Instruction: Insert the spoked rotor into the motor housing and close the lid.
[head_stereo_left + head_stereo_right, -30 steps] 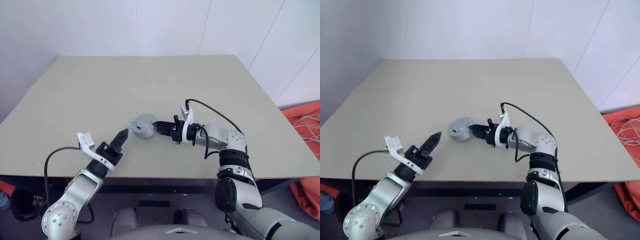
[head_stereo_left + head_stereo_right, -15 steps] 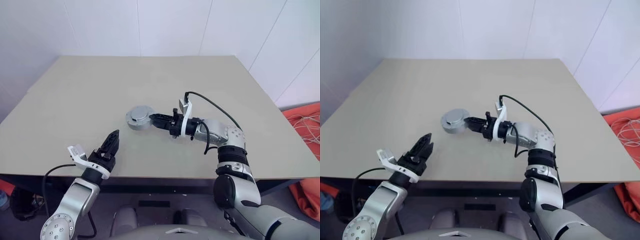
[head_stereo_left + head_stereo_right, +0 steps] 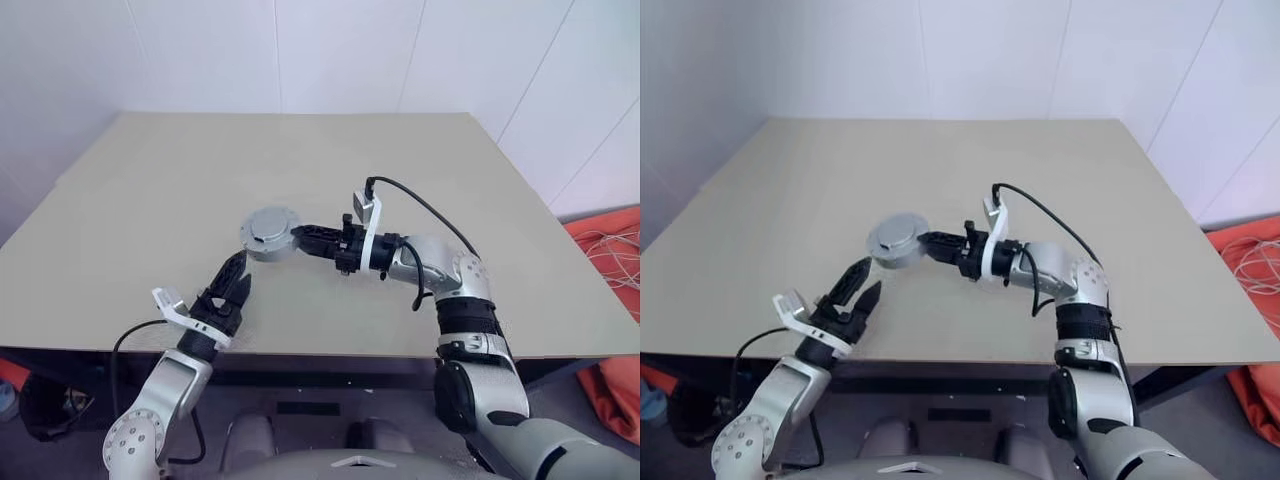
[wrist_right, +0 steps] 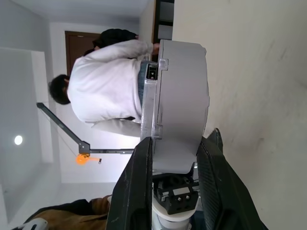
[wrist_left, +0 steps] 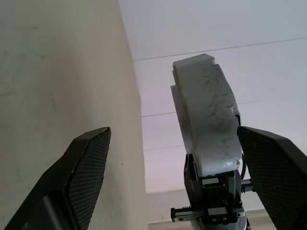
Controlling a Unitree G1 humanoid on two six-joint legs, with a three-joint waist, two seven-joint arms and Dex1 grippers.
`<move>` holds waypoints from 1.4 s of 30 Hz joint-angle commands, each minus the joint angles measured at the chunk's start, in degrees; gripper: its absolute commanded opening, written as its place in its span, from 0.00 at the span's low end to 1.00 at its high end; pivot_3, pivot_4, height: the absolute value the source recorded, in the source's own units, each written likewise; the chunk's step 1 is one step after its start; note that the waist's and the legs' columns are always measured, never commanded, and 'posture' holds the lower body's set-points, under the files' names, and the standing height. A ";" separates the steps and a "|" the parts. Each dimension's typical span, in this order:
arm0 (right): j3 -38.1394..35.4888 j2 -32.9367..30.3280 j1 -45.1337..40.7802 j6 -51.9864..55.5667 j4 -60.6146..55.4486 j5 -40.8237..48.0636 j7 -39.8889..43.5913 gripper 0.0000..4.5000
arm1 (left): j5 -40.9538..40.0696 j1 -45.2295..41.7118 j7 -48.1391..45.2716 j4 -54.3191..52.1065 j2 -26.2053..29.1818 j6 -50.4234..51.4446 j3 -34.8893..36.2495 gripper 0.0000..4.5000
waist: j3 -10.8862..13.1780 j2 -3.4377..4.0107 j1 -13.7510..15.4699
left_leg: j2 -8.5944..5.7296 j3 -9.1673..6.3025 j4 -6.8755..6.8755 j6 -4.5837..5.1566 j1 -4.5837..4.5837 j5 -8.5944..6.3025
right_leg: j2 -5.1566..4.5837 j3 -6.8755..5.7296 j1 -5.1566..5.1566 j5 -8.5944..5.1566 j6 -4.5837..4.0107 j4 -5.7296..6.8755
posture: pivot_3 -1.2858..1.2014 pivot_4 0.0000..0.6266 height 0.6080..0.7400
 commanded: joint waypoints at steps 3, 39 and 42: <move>0.18 -0.14 -0.67 -1.23 -4.49 4.06 1.38 0.23 | -3.26 -2.35 -1.37 -1.13 -0.01 0.40 -0.52 1.00 | -0.01 -0.02 -0.01 | -0.01 0.00 0.05 0.00 -0.01 0.00 | -0.01 0.01 0.02 0.03 0.04 0.00 | 0.52 0.00 1.00; 2.00 0.11 0.55 -2.12 -6.15 4.06 2.66 0.23 | -10.57 -9.19 13.32 -1.58 -3.36 -2.22 -4.08 0.48 | -0.04 -0.06 0.03 | -0.02 -0.09 0.22 -0.01 -0.04 0.01 | -0.03 -0.01 0.23 0.13 0.20 0.01 | 0.52 0.00 1.00; 1.72 0.27 0.98 -3.09 -6.48 4.06 2.38 0.23 | -10.57 -9.14 13.50 -1.95 -3.48 -2.64 -4.25 0.48 | -0.04 -0.06 0.02 | -0.01 -0.08 0.23 -0.01 -0.04 0.01 | -0.02 -0.01 0.23 0.13 0.21 0.01 | 0.52 0.00 1.00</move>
